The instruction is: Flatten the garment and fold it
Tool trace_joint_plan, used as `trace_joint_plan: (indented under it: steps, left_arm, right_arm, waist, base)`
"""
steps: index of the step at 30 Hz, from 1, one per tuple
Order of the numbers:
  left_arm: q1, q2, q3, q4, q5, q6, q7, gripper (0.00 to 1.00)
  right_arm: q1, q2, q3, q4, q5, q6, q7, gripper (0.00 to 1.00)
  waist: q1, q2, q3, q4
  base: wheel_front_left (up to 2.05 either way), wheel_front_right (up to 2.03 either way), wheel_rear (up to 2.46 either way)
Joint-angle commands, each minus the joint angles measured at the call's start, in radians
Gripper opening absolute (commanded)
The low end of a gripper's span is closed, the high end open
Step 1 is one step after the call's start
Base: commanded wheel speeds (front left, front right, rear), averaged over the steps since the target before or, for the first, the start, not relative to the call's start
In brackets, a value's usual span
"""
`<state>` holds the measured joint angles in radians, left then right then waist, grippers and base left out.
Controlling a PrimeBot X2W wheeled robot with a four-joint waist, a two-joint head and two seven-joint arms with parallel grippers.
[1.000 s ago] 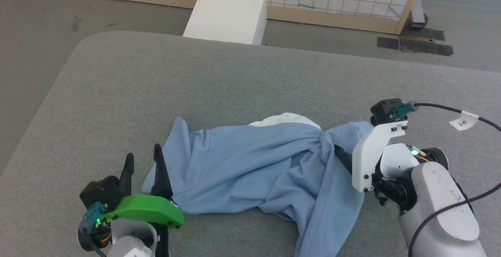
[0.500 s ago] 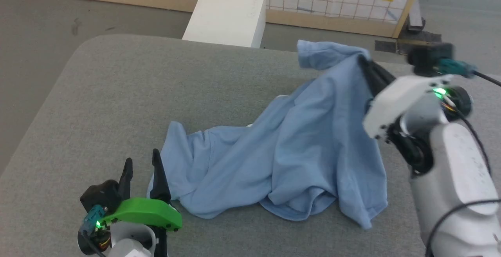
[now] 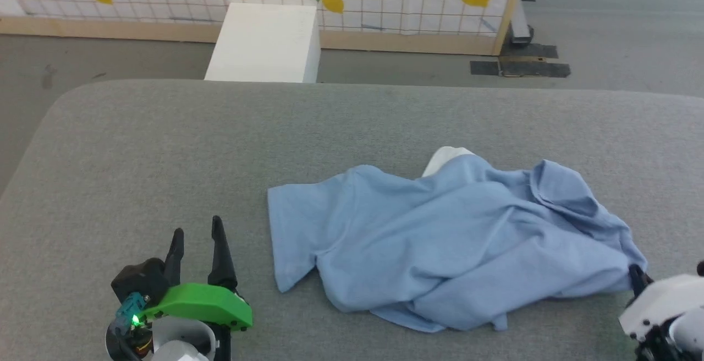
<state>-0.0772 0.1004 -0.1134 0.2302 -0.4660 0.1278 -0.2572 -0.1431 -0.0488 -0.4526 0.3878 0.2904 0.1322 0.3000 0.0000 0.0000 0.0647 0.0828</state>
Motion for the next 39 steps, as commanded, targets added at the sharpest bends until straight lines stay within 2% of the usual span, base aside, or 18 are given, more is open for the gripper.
trace_joint_plan:
  steps: [1, 2, 5, 9, 12, 15, 19, 25, 26, 27, 28, 31, 33, 39]
  left_arm:
    - [0.009, 0.005, -0.002, 0.005, 0.006, -0.006, -0.004, 1.0]
    - [0.009, 0.005, -0.003, 0.007, 0.006, -0.006, -0.004, 1.0]
    - [0.006, 0.004, -0.008, 0.011, 0.006, -0.008, -0.005, 1.0]
    - [0.0, 0.005, -0.011, 0.014, 0.005, -0.008, -0.005, 1.0]
    - [-0.006, 0.005, -0.015, 0.014, 0.005, -0.009, -0.005, 1.0]
    - [-0.017, 0.004, -0.019, 0.013, 0.006, -0.01, -0.005, 1.0]
    - [-0.034, 0.001, -0.025, 0.013, 0.007, -0.014, -0.005, 1.0]
    - [-0.04, -0.005, -0.023, 0.011, 0.009, -0.018, -0.005, 1.0]
    - [-0.039, -0.005, -0.022, 0.012, 0.009, -0.019, -0.005, 1.0]
    - [-0.038, -0.006, -0.021, 0.013, 0.01, -0.019, -0.005, 1.0]
    - [-0.038, -0.007, -0.021, 0.014, 0.01, -0.019, -0.005, 1.0]
    - [-0.036, -0.007, -0.02, 0.017, 0.012, -0.021, -0.005, 1.0]
    - [-0.035, -0.008, -0.021, 0.021, 0.013, -0.022, -0.005, 1.0]
    - [-0.026, -0.01, -0.025, 0.03, 0.013, -0.024, -0.005, 1.0]
  right_arm:
    - [0.024, -0.001, -0.009, 0.0, -0.02, -0.002, -0.004, 0.44]
    - [0.037, -0.001, -0.009, -0.009, -0.038, -0.002, -0.006, 1.0]
    - [0.07, -0.001, 0.022, -0.099, -0.111, -0.002, -0.044, 1.0]
    - [0.103, -0.001, 0.155, -0.267, -0.224, -0.002, -0.119, 1.0]
    - [0.112, -0.014, 0.224, -0.315, -0.272, -0.002, -0.103, 1.0]
    - [0.092, -0.047, 0.268, -0.302, -0.301, -0.002, -0.03, 1.0]
    - [0.039, -0.073, 0.275, -0.245, -0.32, -0.002, 0.063, 1.0]
    - [-0.054, -0.105, 0.293, -0.147, -0.32, -0.002, 0.116, 1.0]
    - [-0.068, -0.106, 0.288, -0.126, -0.319, -0.002, 0.131, 0.51]
    - [-0.077, -0.106, 0.285, -0.11, -0.315, -0.002, 0.144, 0.36]
    - [-0.089, -0.105, 0.273, -0.095, -0.311, -0.002, 0.156, 0.0]
    - [-0.122, -0.096, 0.224, -0.073, -0.291, -0.002, 0.16, 0.0]
    - [-0.144, -0.08, 0.157, -0.072, -0.269, -0.002, 0.144, 0.0]
    - [-0.156, -0.02, -0.159, -0.068, -0.22, -0.002, 0.124, 0.0]
  waist:
    - [0.0, 0.0, -0.001, -0.024]
    - [0.0, 0.0, -0.002, -0.029]
    - [0.0, 0.0, -0.002, -0.038]
    - [0.0, 0.0, 0.004, -0.048]
    - [0.0, 0.0, 0.01, -0.05]
    - [0.0, 0.0, 0.02, -0.047]
    - [0.0, 0.0, 0.035, -0.036]
    - [0.0, 0.0, 0.052, -0.025]
    - [0.0, 0.0, 0.055, -0.025]
    - [0.0, 0.0, 0.056, -0.025]
    - [0.0, 0.0, 0.057, -0.026]
    - [0.0, 0.0, 0.056, -0.03]
    - [0.0, 0.0, 0.05, -0.034]
    - [0.0, 0.0, 0.024, -0.041]
  base:
    - [0.0, 0.0, 0.0]
    - [0.0, 0.0, 0.0]
    - [0.0, 0.0, 0.0]
    - [0.0, 0.0, 0.0]
    - [0.0, 0.0, 0.0]
    - [0.0, 0.0, 0.0]
    - [0.0, 0.0, 0.0]
    - [0.0, 0.0, 0.0]
    - [0.0, 0.0, 0.0]
    - [0.0, 0.0, 0.0]
    - [0.0, 0.0, 0.0]
    - [0.0, 0.0, 0.0]
    - [0.0, 0.0, 0.0]
    - [0.0, 0.0, 0.0]
